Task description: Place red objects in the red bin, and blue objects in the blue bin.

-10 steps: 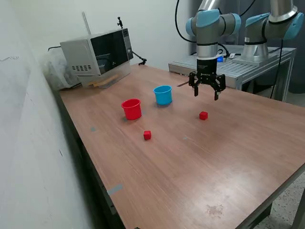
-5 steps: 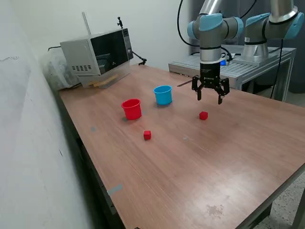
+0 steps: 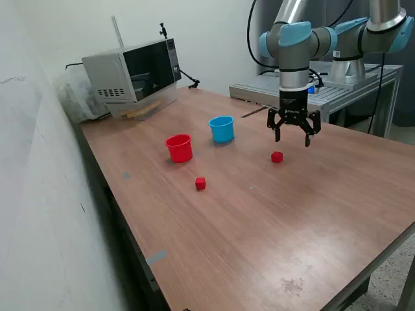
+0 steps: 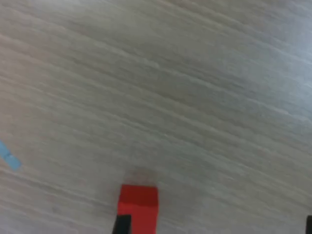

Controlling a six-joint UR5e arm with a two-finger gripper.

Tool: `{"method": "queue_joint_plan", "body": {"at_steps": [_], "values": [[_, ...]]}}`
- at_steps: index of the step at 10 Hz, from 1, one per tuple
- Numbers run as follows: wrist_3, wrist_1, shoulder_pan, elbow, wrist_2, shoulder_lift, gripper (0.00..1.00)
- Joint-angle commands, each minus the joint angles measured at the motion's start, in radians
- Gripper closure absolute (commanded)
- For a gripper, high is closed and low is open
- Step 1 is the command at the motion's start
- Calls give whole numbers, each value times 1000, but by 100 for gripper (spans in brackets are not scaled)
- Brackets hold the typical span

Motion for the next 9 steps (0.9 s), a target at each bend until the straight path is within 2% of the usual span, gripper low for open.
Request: {"method": "queue_joint_plan", "body": {"at_steps": [1, 6, 9], "values": [[14, -13, 5, -40, -2, 39, 0], [129, -18, -7, -96, -48, 86, 0], [130, -24, -14, -83, -47, 86, 0]]}}
